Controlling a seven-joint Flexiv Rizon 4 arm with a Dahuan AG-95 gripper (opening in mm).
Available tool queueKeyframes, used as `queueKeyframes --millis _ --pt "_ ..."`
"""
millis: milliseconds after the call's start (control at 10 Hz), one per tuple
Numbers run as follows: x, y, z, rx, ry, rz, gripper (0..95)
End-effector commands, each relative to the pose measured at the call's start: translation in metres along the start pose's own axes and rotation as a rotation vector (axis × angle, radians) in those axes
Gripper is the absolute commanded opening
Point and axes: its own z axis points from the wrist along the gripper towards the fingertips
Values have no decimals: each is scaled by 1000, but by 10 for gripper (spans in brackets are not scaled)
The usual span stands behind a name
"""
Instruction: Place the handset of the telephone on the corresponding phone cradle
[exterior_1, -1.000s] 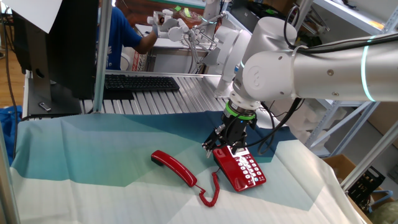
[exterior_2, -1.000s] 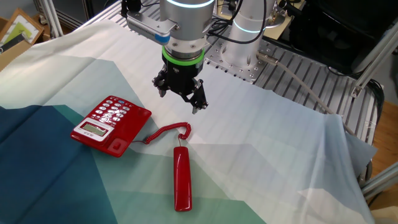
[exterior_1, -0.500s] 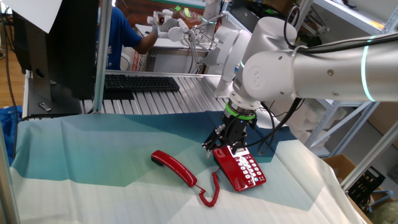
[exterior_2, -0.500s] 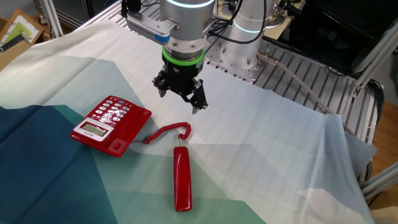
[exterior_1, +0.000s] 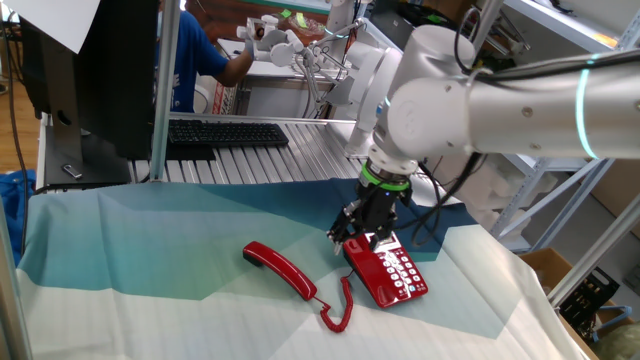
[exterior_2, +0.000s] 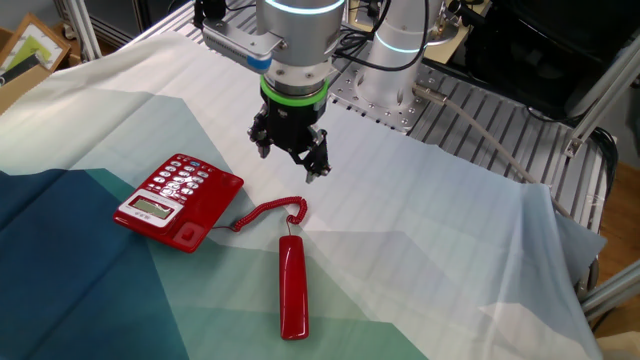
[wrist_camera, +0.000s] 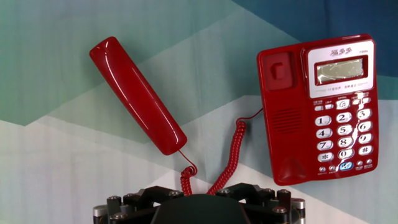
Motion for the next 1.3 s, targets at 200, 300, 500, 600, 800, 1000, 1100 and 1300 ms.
queueKeyframes --millis 200,300,500,600,800,1000,1100,1300 --pt "0 0 0 9 118 132 0" --pt "0 0 1 7 119 133 0" --pt "0 0 1 5 119 132 0" --pt "-1 0 1 4 119 134 0" --pt "-1 1 1 3 120 136 0" --pt "-1 1 2 3 120 138 0" --pt "-1 1 2 3 122 138 0" --pt "-1 1 2 1 123 140 0"
